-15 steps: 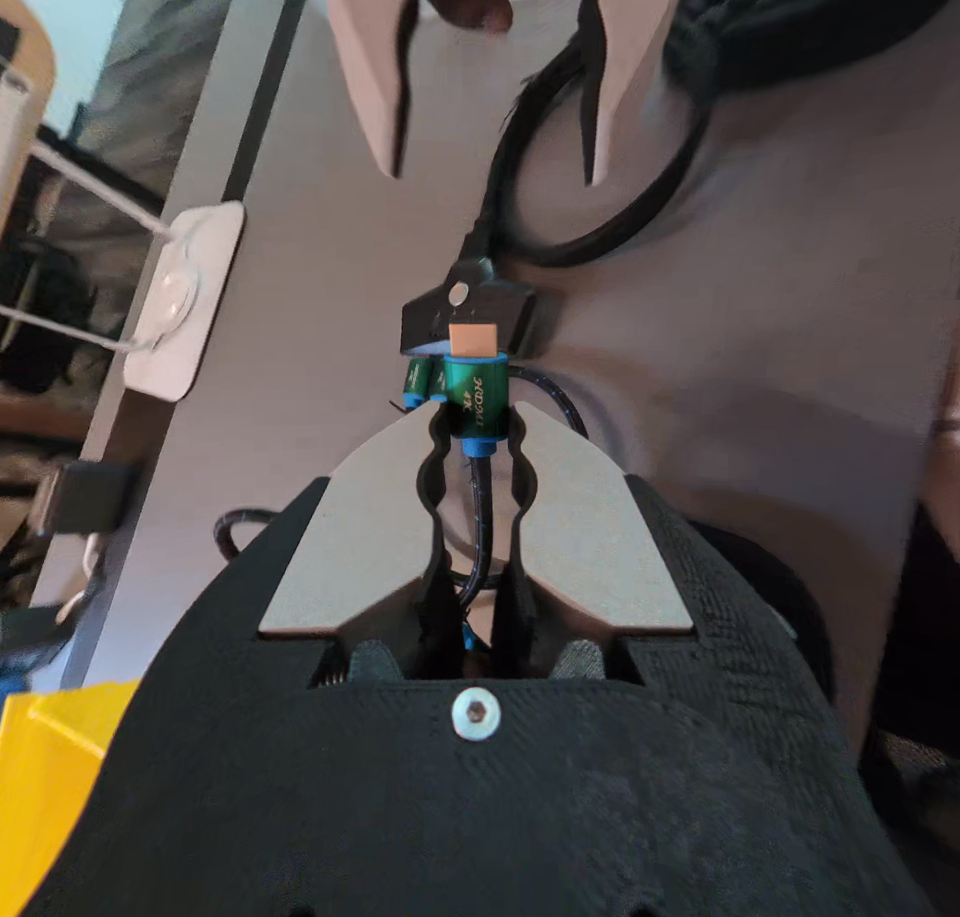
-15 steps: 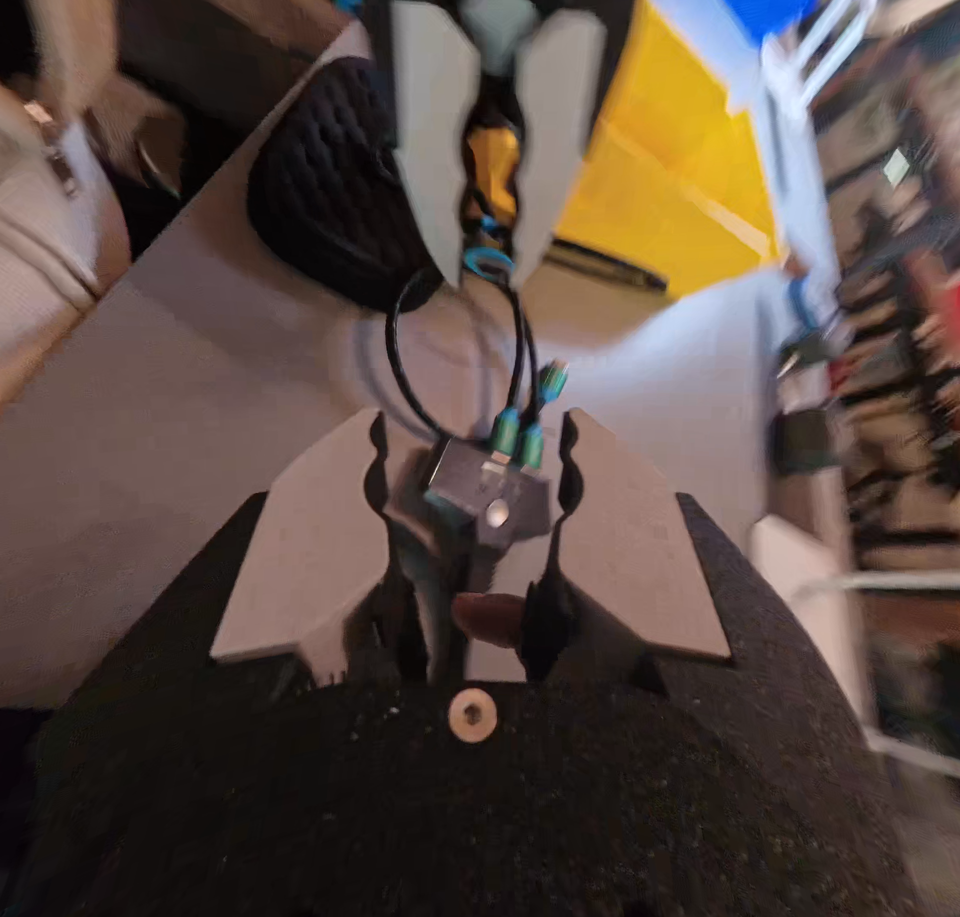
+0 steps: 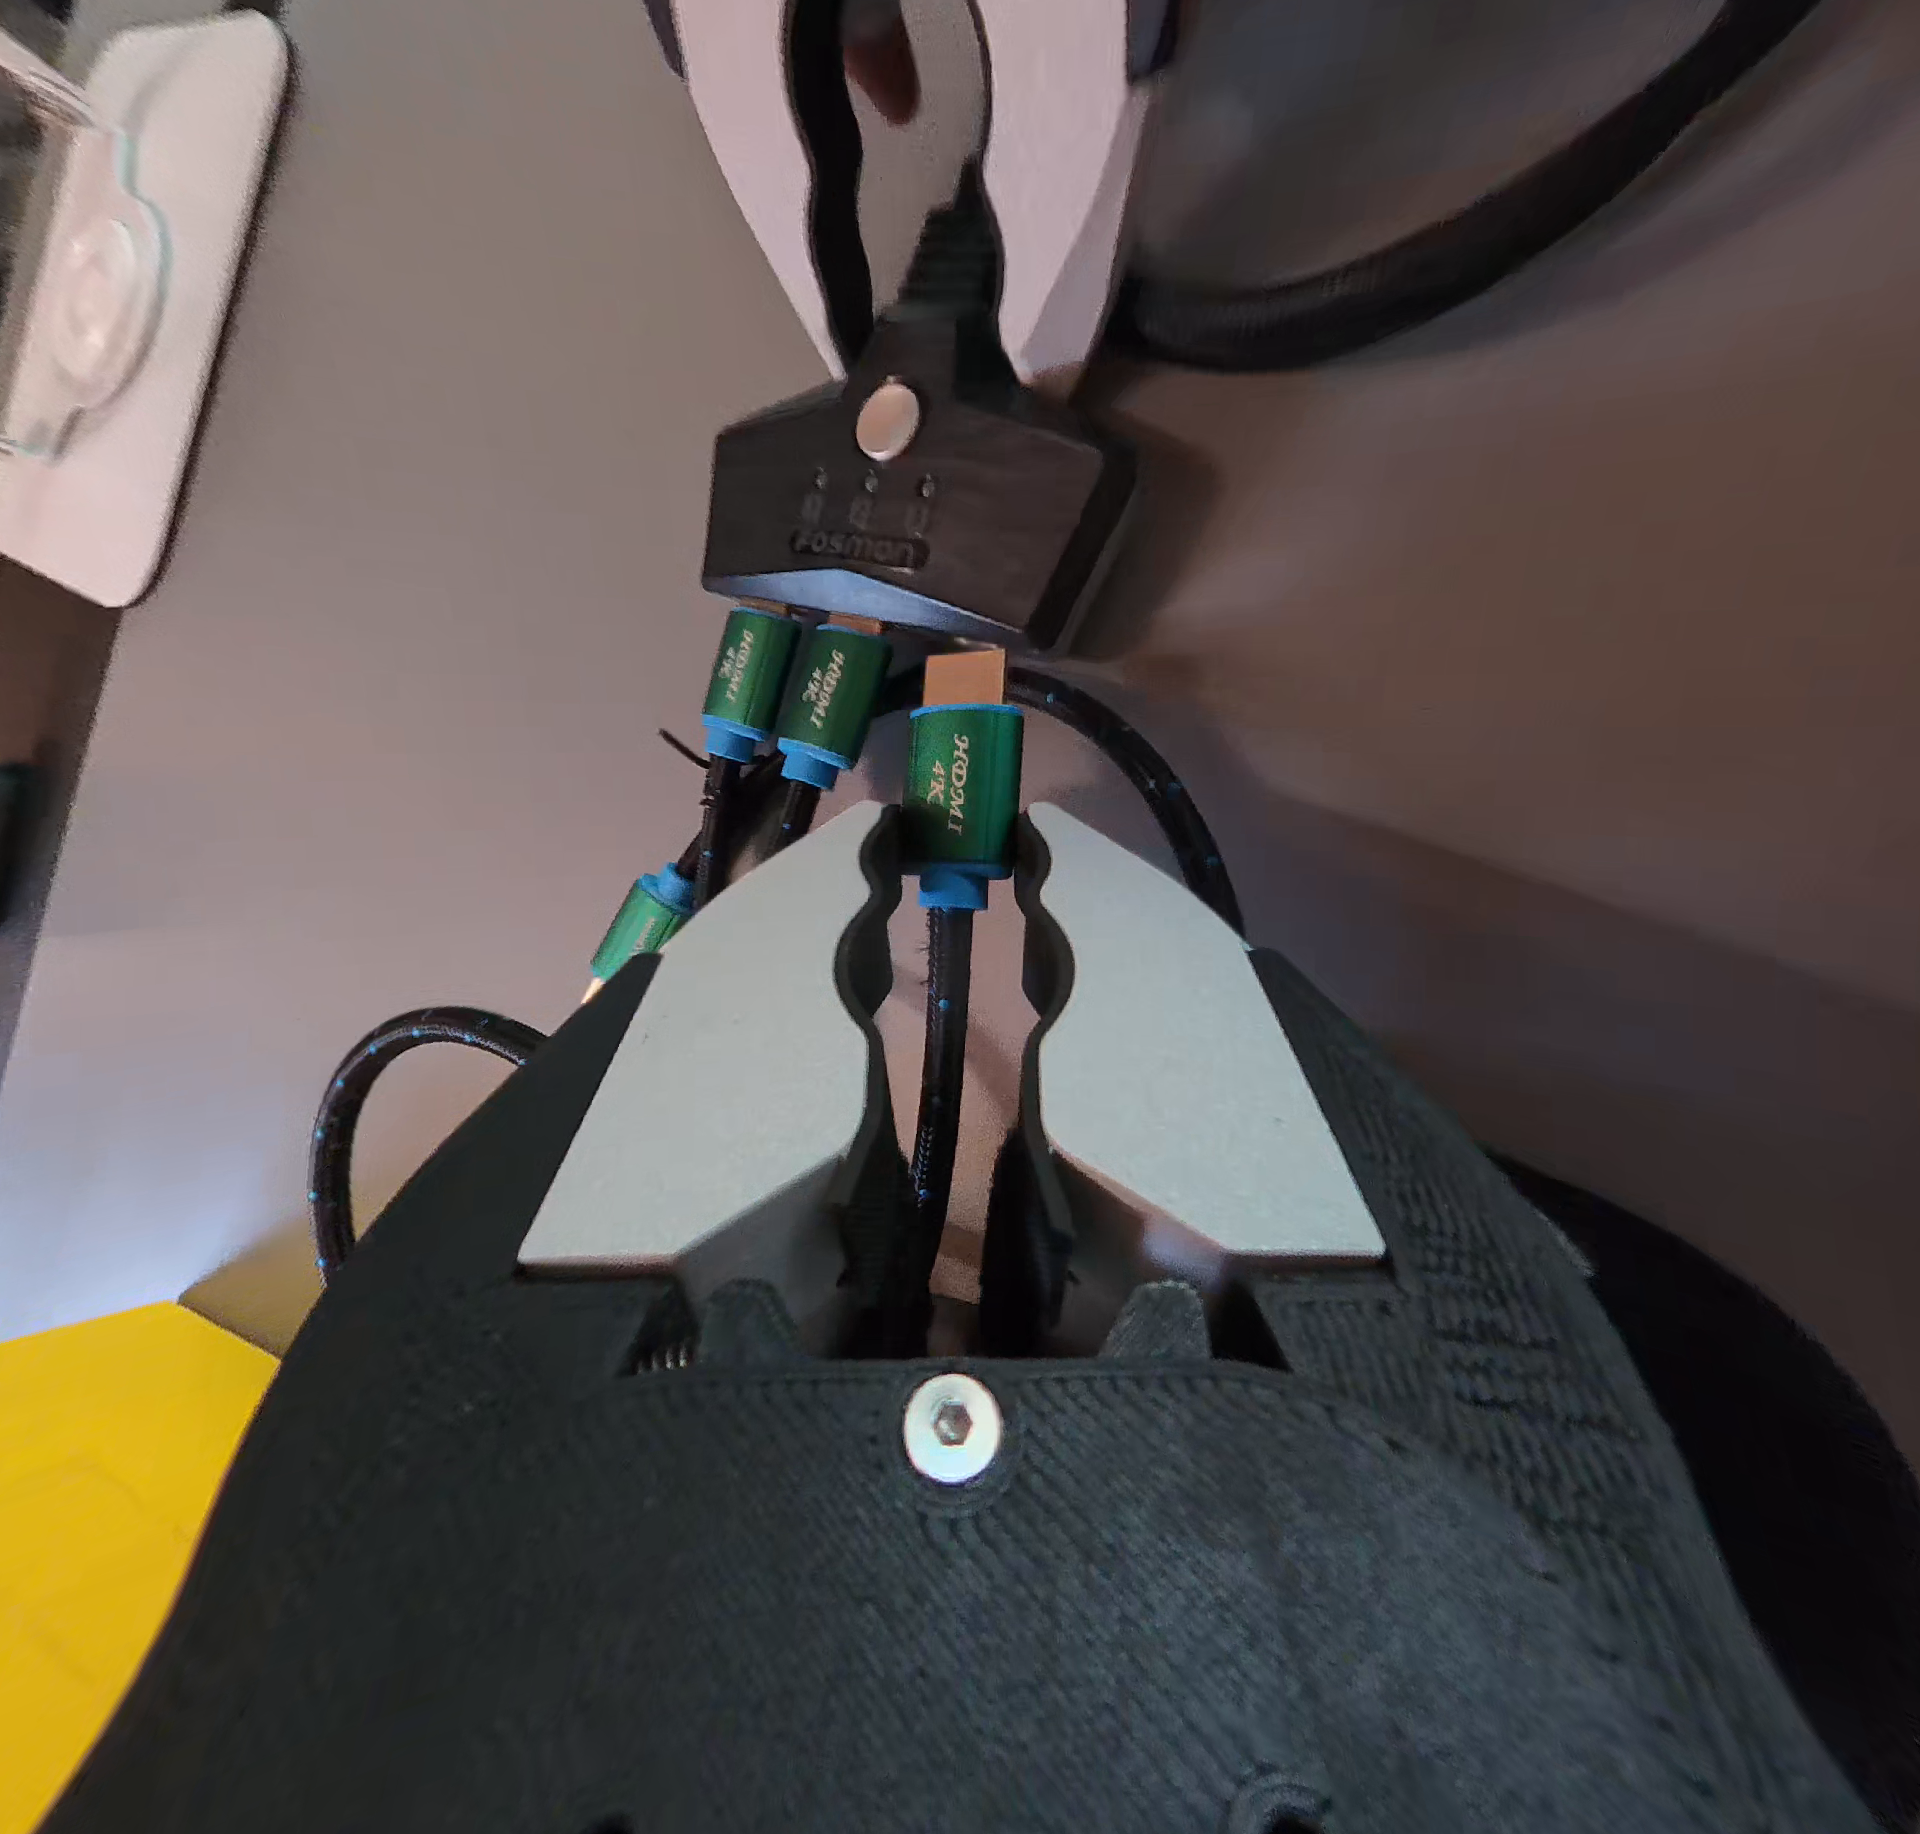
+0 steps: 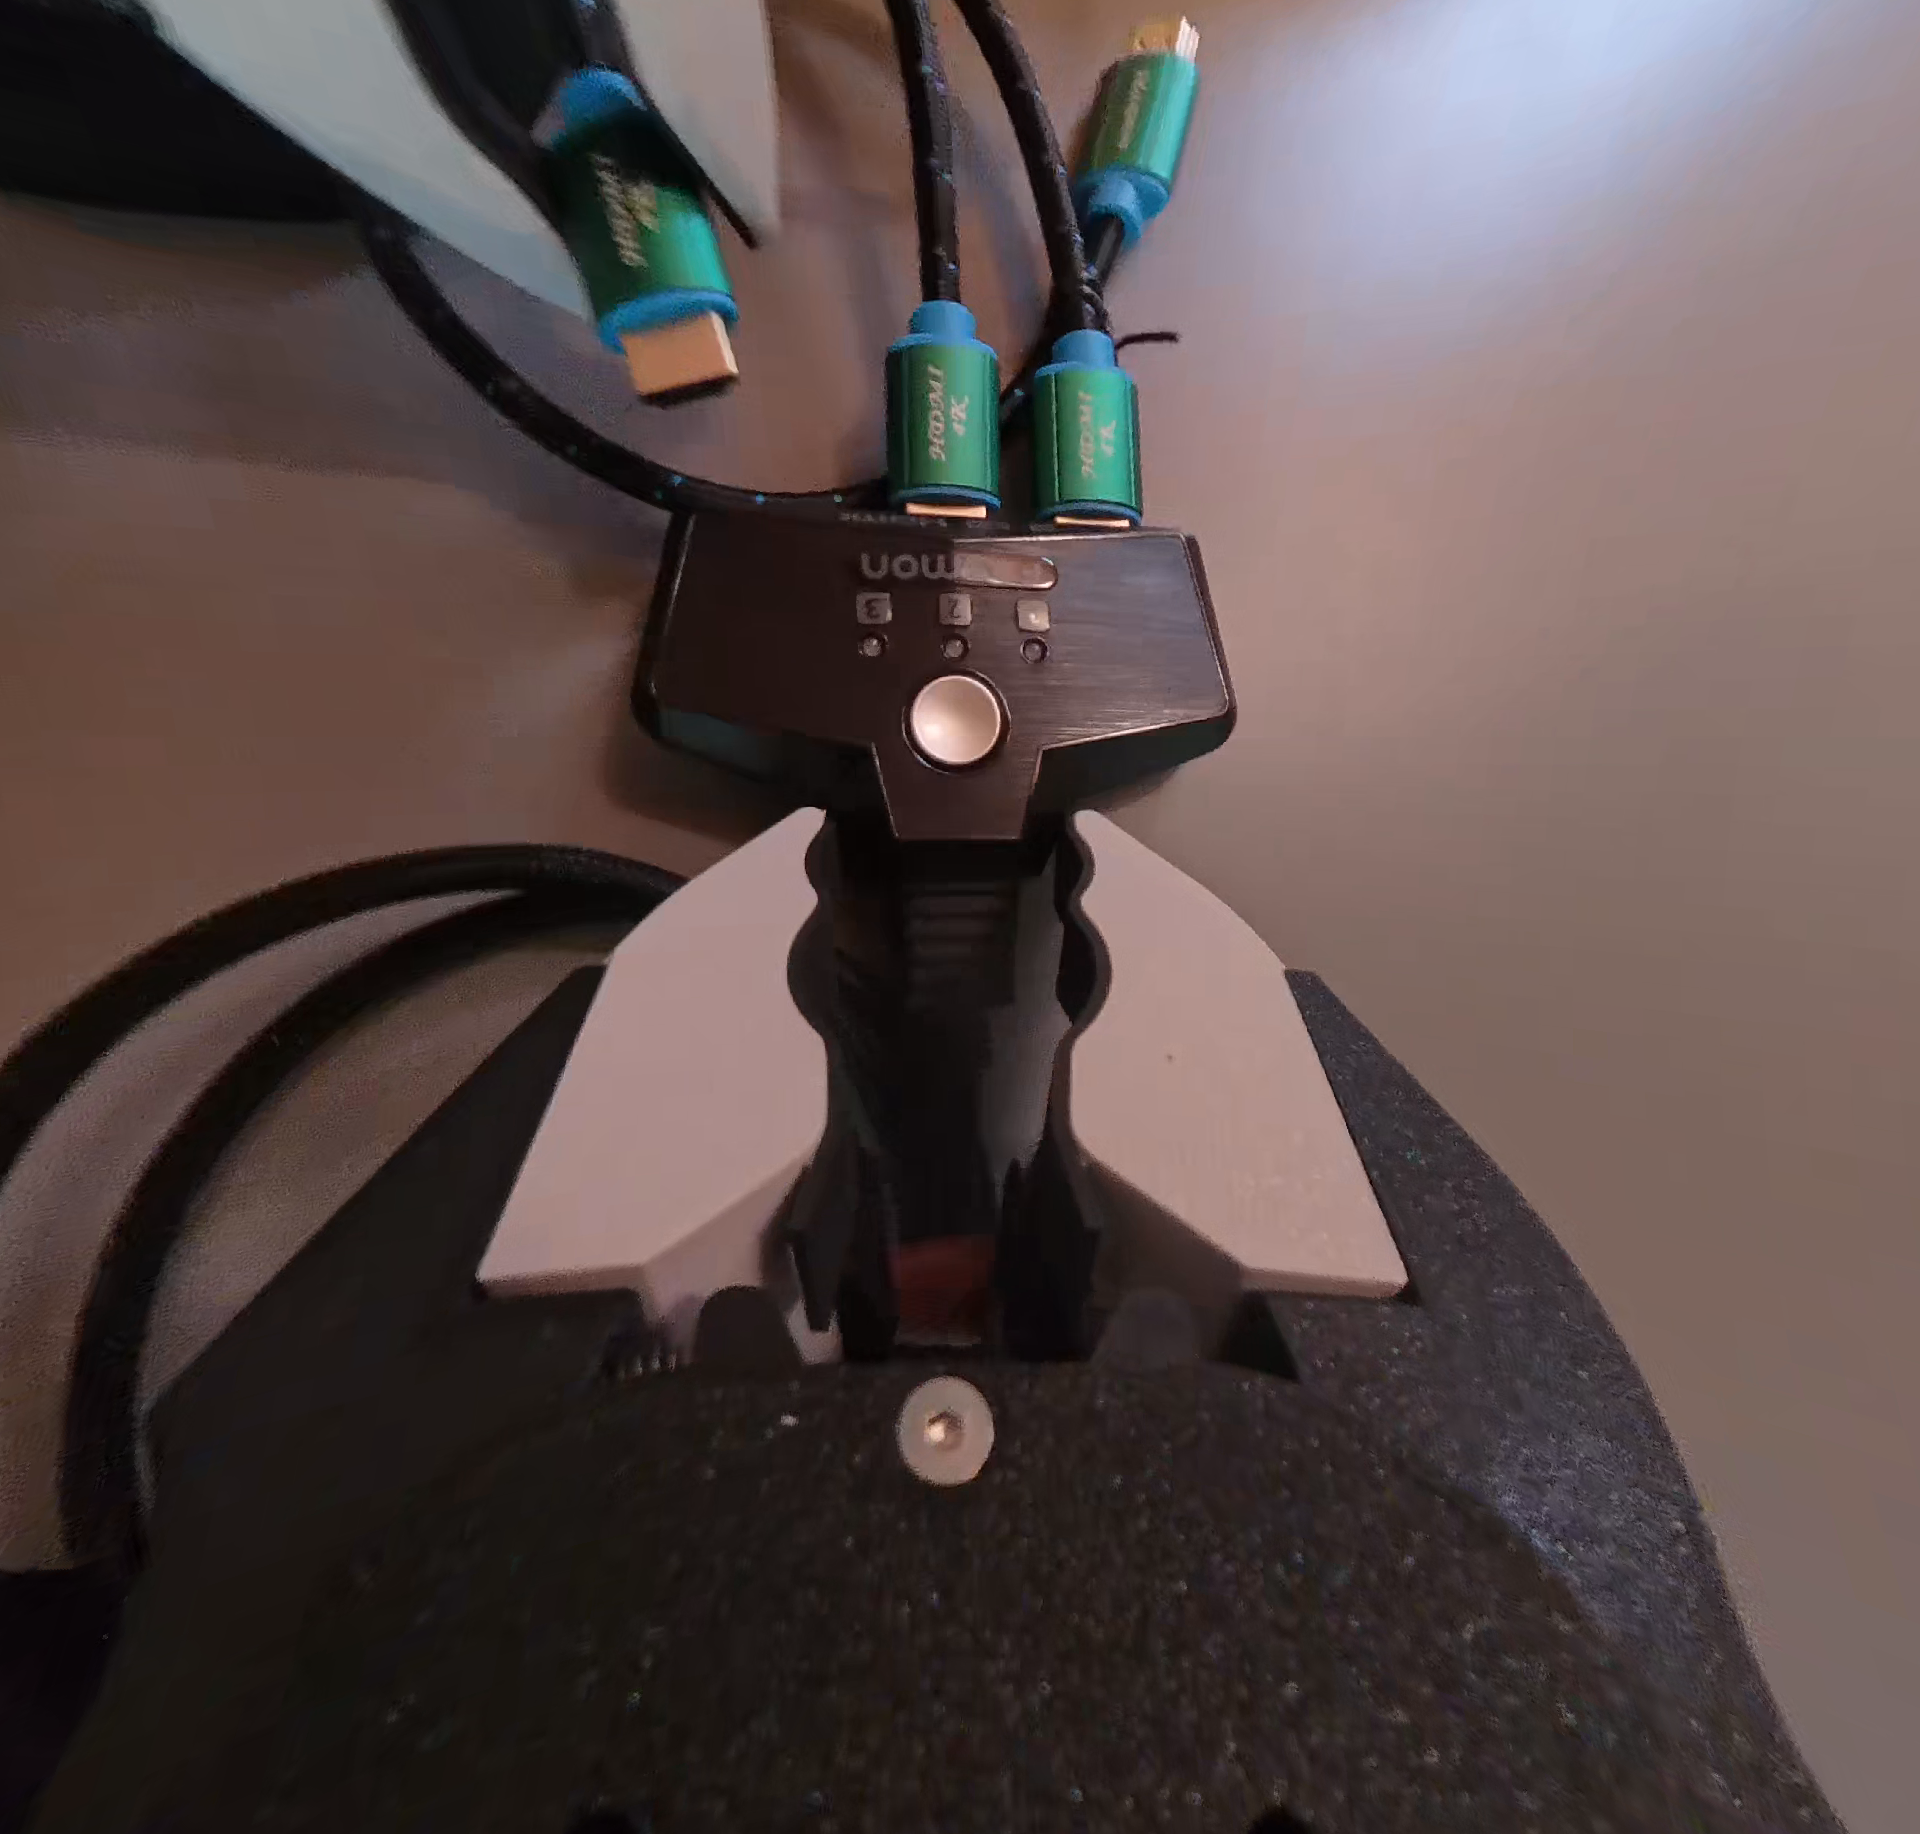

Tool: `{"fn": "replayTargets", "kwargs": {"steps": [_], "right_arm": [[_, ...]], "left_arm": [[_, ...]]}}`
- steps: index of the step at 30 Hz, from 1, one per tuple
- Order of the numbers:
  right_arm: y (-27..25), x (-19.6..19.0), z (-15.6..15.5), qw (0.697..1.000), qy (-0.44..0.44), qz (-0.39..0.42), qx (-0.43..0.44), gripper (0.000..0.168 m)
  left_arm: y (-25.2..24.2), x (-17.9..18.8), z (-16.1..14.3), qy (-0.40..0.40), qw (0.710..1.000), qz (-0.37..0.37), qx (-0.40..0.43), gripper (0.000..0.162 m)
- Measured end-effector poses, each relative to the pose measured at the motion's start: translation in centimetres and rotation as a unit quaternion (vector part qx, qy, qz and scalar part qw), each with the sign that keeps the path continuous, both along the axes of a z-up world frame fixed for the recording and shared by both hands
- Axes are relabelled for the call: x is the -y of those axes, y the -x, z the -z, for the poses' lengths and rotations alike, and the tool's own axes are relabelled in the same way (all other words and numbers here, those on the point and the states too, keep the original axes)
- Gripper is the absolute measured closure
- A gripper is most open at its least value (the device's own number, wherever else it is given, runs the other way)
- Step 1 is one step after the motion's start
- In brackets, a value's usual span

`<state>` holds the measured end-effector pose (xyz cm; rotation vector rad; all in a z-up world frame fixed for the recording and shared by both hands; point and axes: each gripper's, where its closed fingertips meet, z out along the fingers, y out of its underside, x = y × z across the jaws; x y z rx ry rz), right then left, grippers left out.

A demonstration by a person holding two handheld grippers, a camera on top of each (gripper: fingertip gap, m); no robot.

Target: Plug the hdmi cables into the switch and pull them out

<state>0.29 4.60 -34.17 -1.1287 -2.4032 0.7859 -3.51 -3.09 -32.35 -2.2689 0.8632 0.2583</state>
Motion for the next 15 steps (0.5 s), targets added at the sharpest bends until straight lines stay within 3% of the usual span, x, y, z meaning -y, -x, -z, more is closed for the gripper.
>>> {"fn": "replayTargets", "kwargs": {"steps": [5, 7, 15], "right_arm": [[-0.9, 0.5, -0.2, 0.993, -0.015, -0.098, -0.056, 0.130], [-0.9, 0.4, -0.3, 0.993, -0.010, -0.100, -0.068, 0.131], [-1.3, 0.6, -0.4, 0.988, 0.002, -0.125, -0.091, 0.131]], "left_arm": [[0.4, 0.1, 1.2, 0.033, 0.997, 0.050, -0.040, 0.141], [-0.5, 0.0, 1.4, 0.025, 0.994, 0.083, -0.059, 0.141], [-1.4, -0.5, 1.4, 0.007, 0.991, 0.103, -0.087, 0.141]]}}
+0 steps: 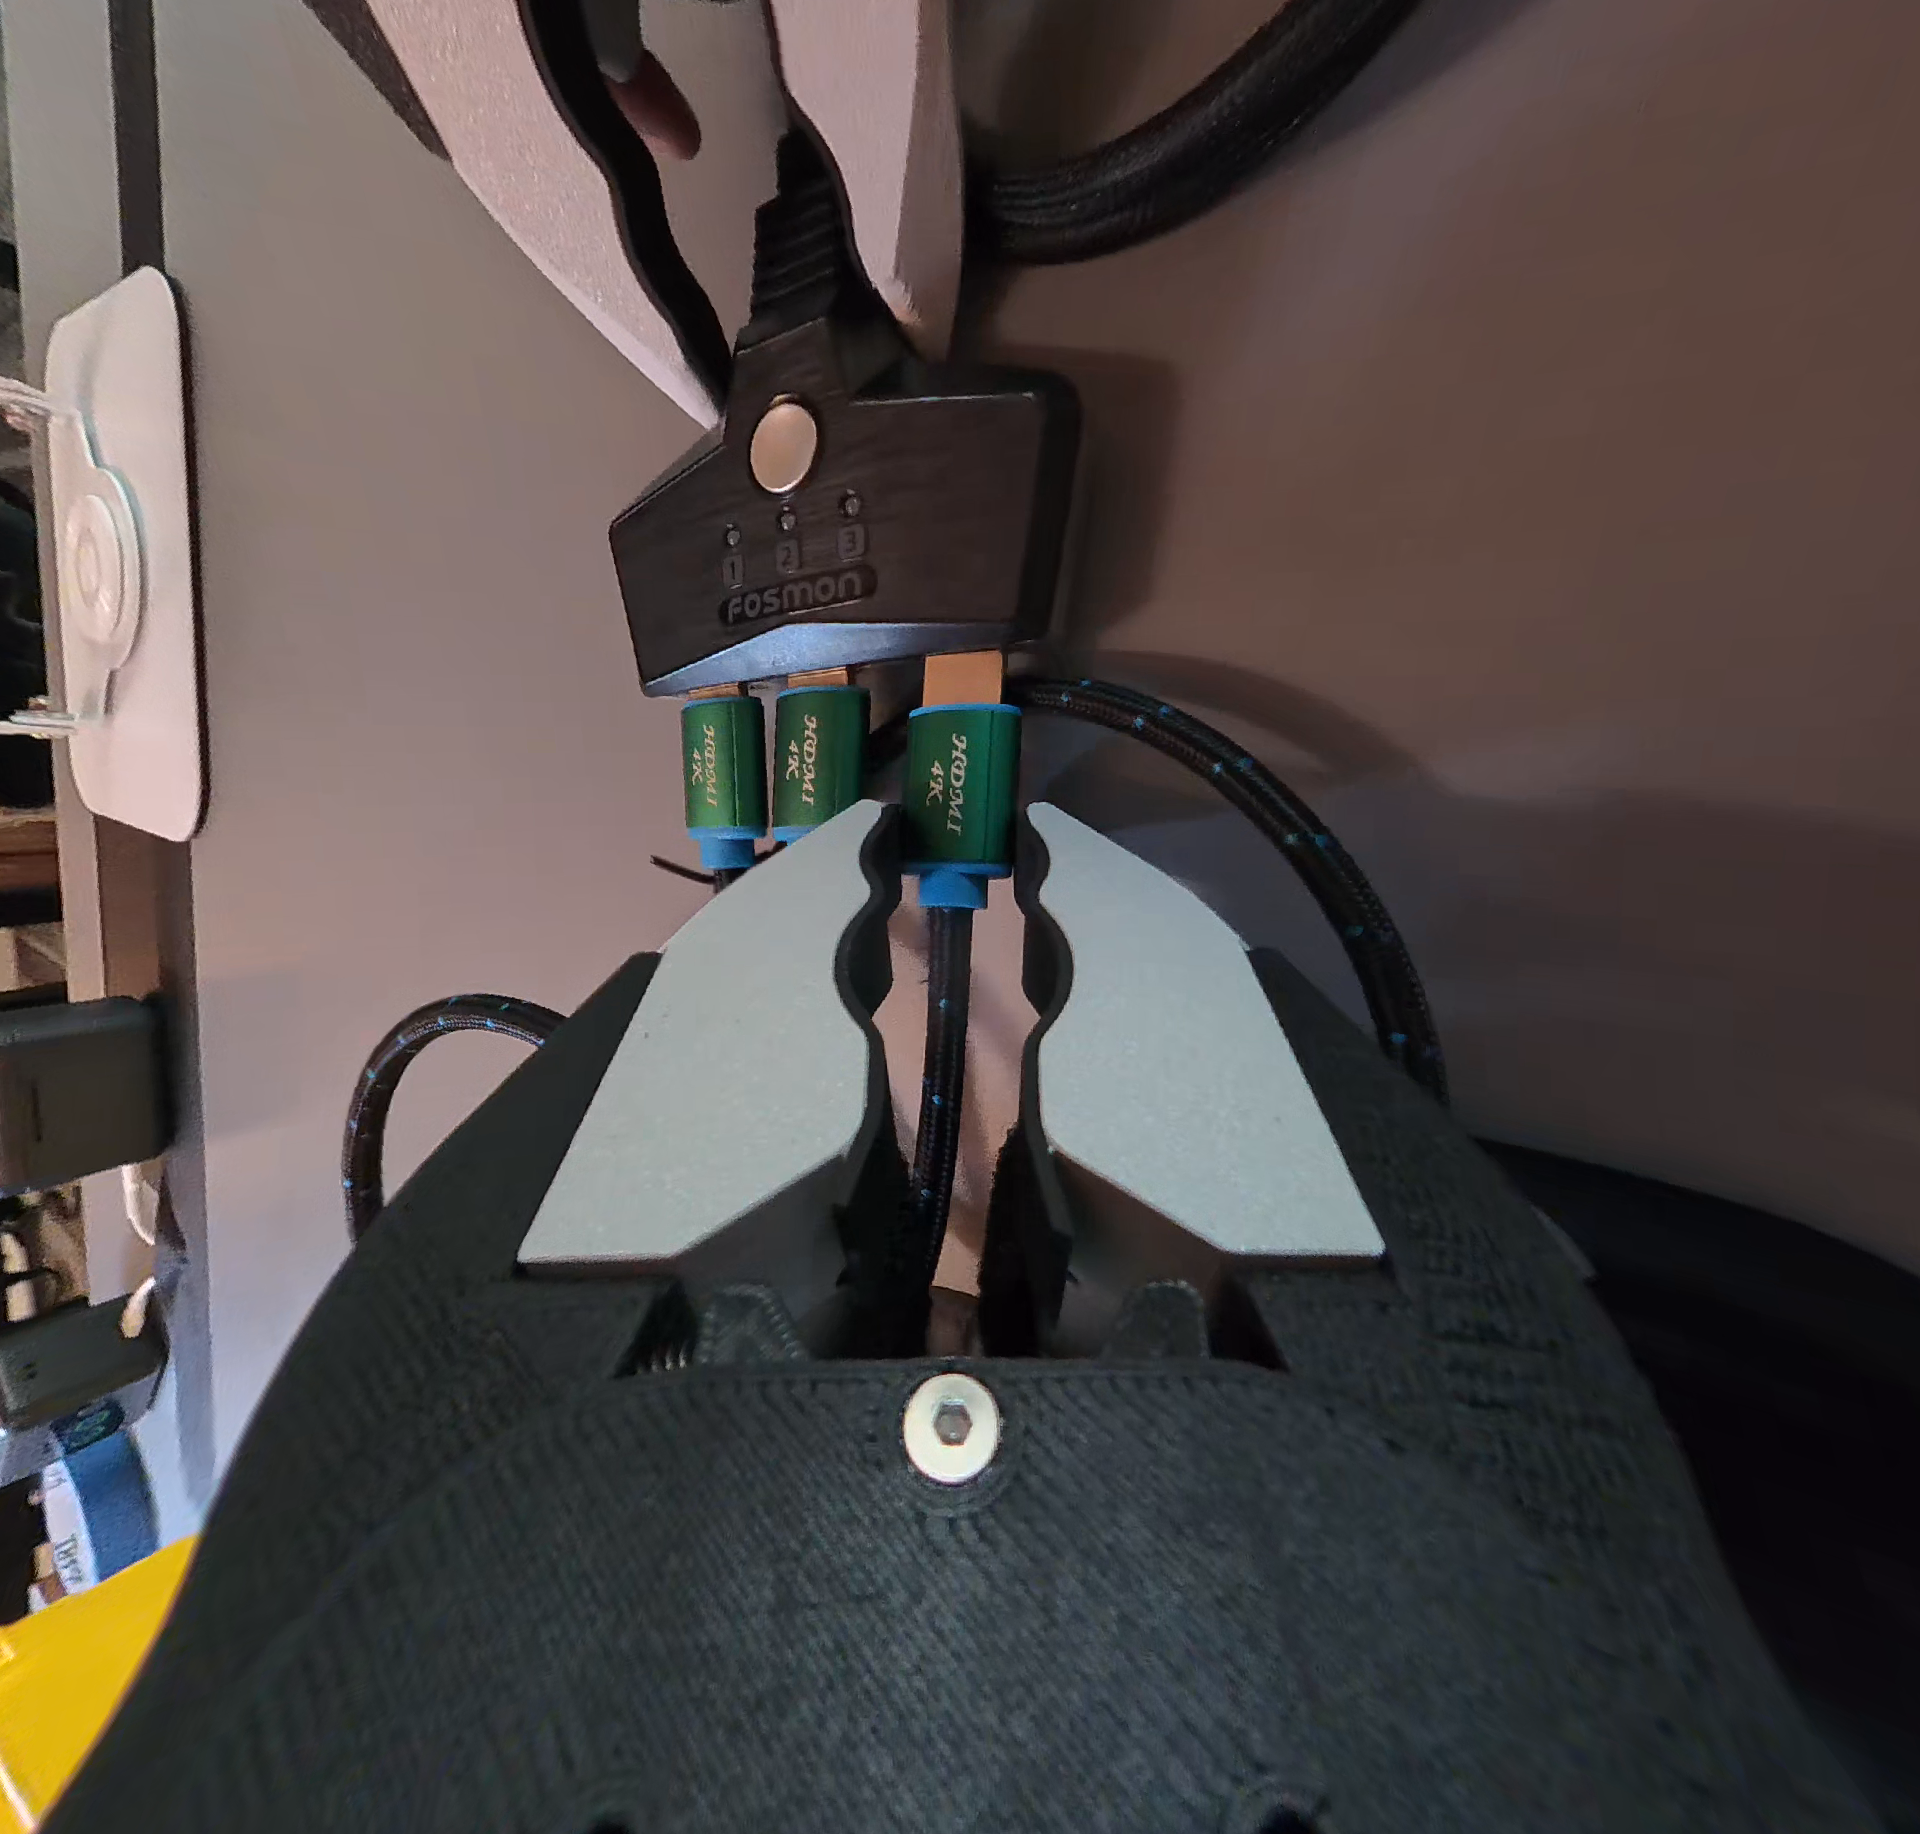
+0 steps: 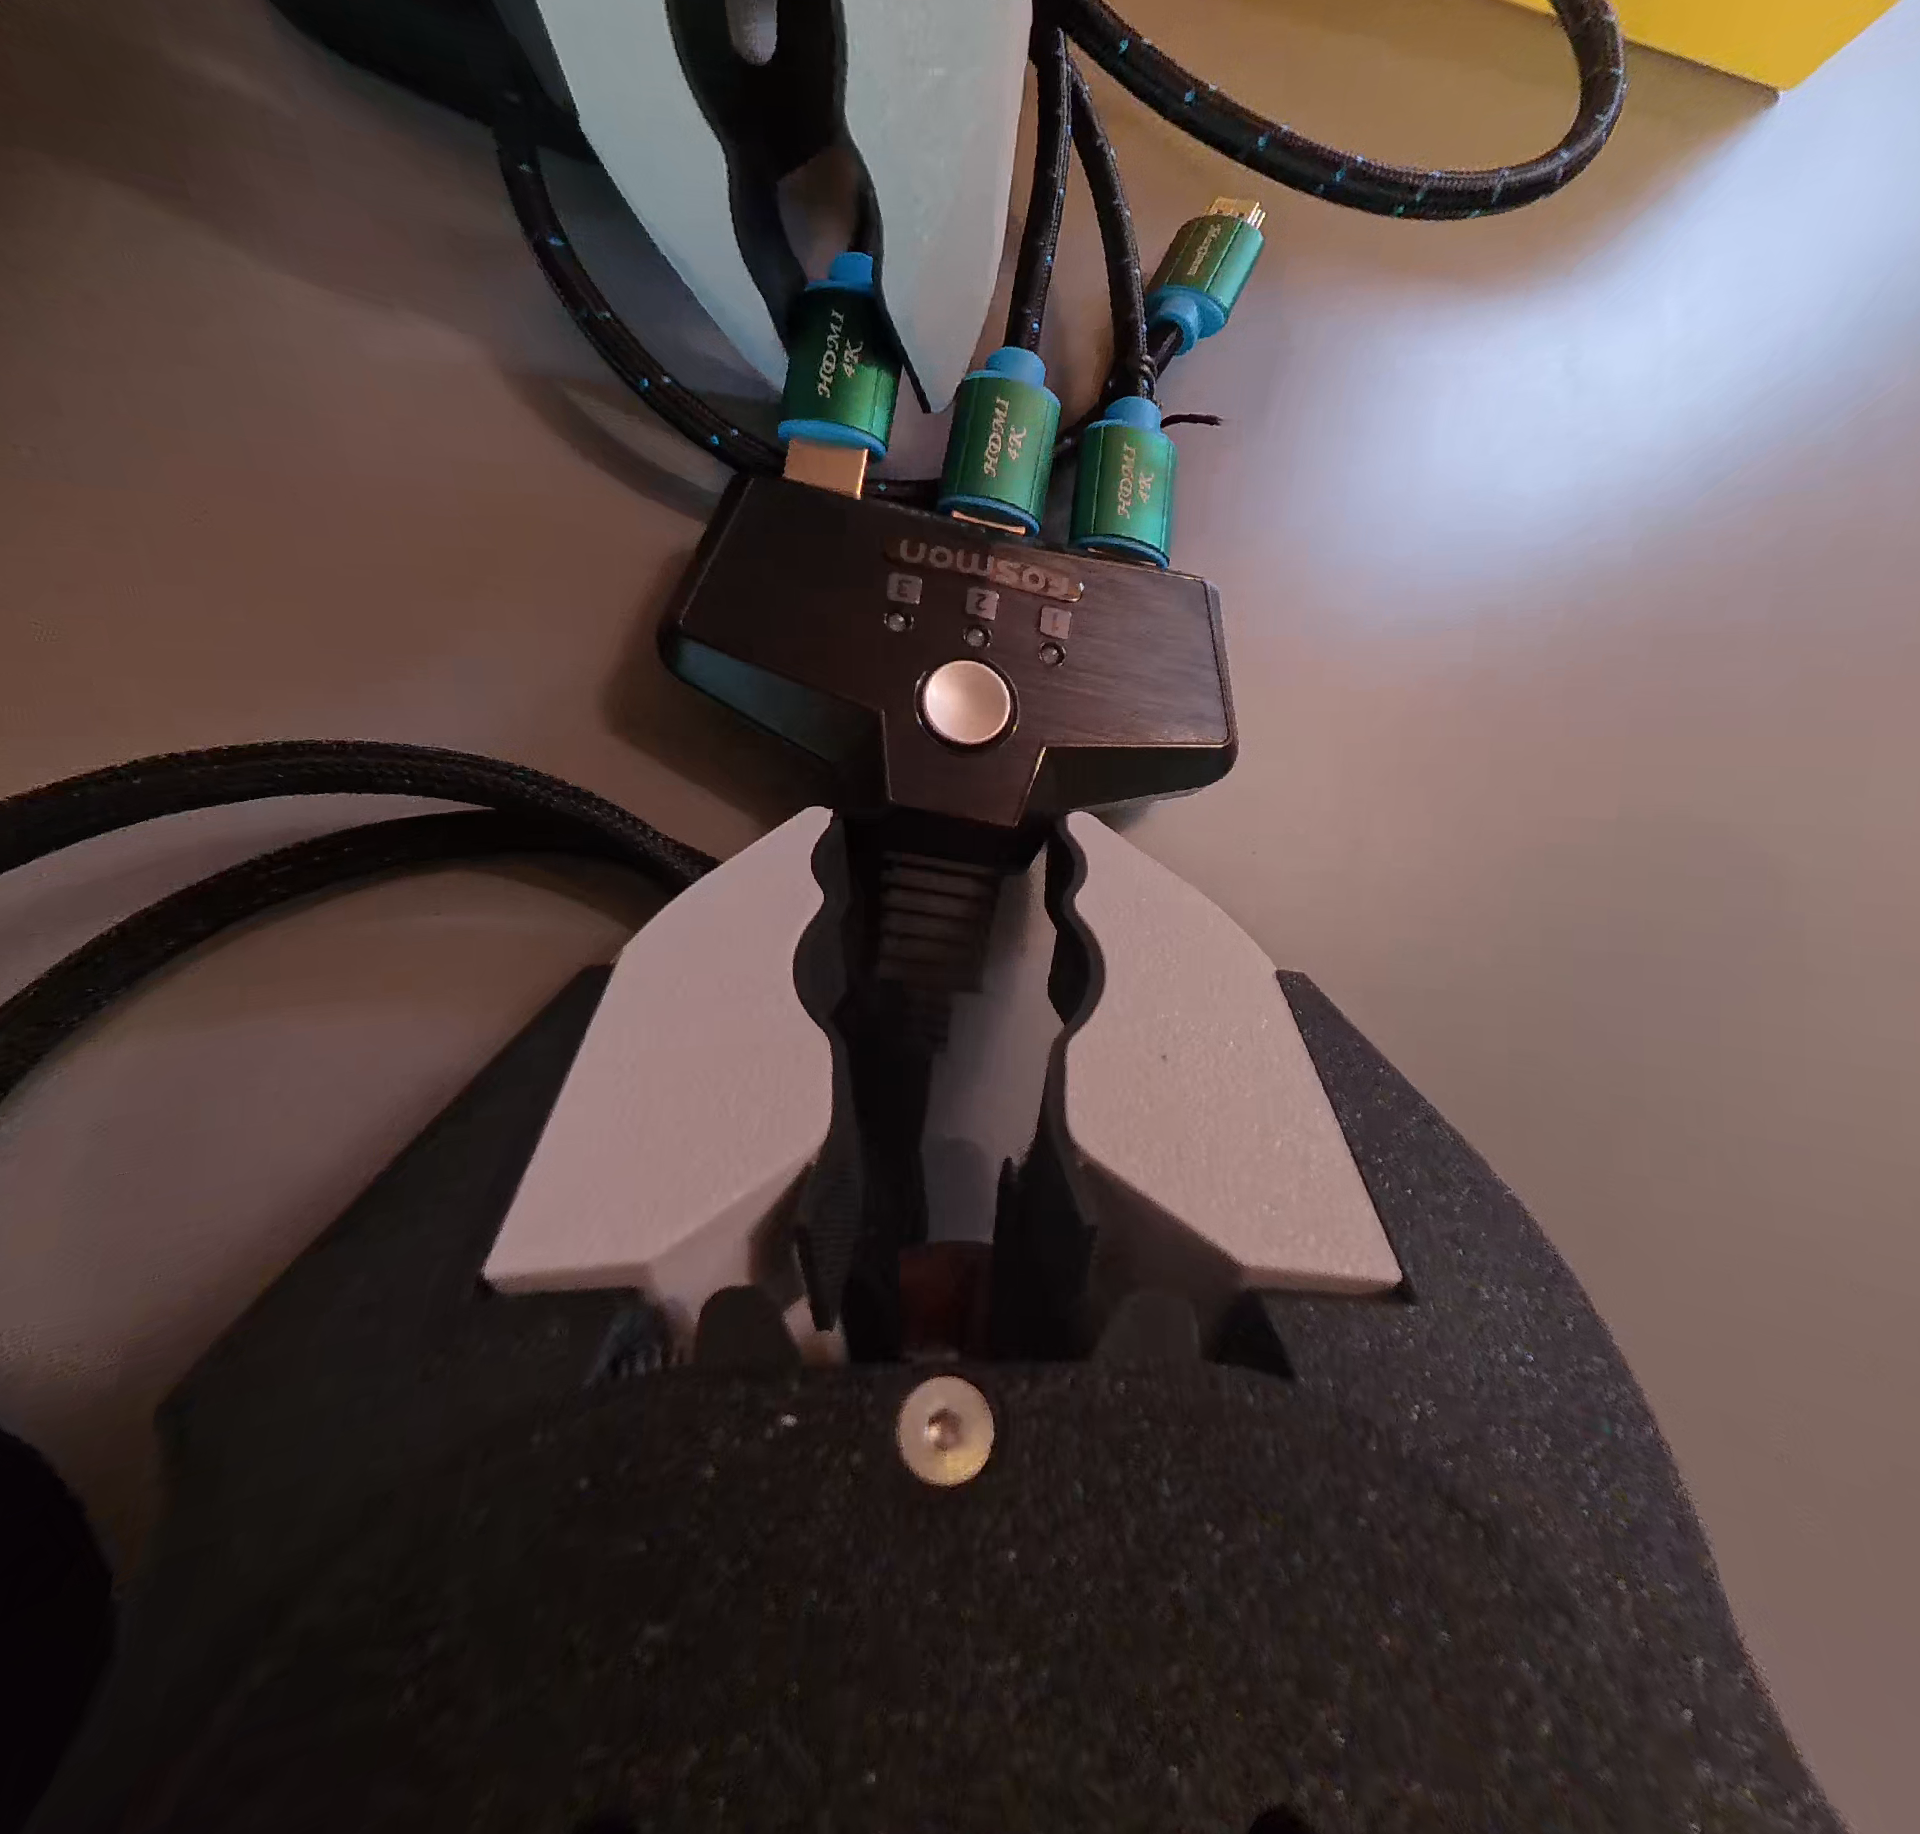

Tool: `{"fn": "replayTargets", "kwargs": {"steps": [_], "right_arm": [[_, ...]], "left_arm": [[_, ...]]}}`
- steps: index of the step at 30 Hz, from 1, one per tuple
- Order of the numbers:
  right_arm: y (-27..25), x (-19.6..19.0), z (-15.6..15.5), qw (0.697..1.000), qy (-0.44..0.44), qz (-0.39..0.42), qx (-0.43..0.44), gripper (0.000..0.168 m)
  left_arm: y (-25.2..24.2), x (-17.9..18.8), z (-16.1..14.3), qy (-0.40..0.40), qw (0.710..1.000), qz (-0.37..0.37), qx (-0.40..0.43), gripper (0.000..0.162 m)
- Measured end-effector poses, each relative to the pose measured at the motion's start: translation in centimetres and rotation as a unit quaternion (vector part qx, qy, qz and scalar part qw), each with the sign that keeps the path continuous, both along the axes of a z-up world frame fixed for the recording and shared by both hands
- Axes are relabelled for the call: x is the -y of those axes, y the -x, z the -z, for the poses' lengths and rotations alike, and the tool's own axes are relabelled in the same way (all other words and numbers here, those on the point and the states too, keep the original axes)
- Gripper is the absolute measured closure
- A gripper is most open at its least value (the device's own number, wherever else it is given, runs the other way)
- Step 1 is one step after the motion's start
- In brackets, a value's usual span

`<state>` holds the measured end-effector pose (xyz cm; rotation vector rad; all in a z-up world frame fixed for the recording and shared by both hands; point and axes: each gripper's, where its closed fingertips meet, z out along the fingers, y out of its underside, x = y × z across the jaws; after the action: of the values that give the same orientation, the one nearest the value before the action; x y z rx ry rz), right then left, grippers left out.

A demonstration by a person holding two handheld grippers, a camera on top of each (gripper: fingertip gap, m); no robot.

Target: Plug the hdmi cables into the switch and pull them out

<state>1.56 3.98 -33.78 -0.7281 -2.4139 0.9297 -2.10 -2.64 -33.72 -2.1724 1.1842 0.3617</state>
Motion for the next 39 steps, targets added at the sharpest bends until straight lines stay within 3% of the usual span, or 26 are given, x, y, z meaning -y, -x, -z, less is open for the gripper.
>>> {"fn": "replayTargets", "kwargs": {"steps": [5, 9, 16, 39], "right_arm": [[-0.1, 0.1, 0.0, 1.000, 0.015, -0.008, 0.002, 0.131], [-0.1, 0.2, 0.0, 1.000, 0.020, -0.010, -0.013, 0.131], [-0.1, 0.3, -0.8, 0.998, 0.026, -0.019, -0.058, 0.132], [-0.5, 0.7, -1.9, 0.995, 0.049, -0.032, -0.079, 0.132]], "left_arm": [[-0.2, 0.0, 0.0, -0.017, 1.000, -0.013, 0.001, 0.141], [-0.3, 0.3, 0.1, 0.007, 0.997, -0.051, 0.052, 0.141], [-0.5, 0.5, 0.1, 0.011, 0.996, -0.050, 0.068, 0.141], [-0.9, 0.5, -1.1, -0.069, 0.994, -0.068, 0.058, 0.141]]}}
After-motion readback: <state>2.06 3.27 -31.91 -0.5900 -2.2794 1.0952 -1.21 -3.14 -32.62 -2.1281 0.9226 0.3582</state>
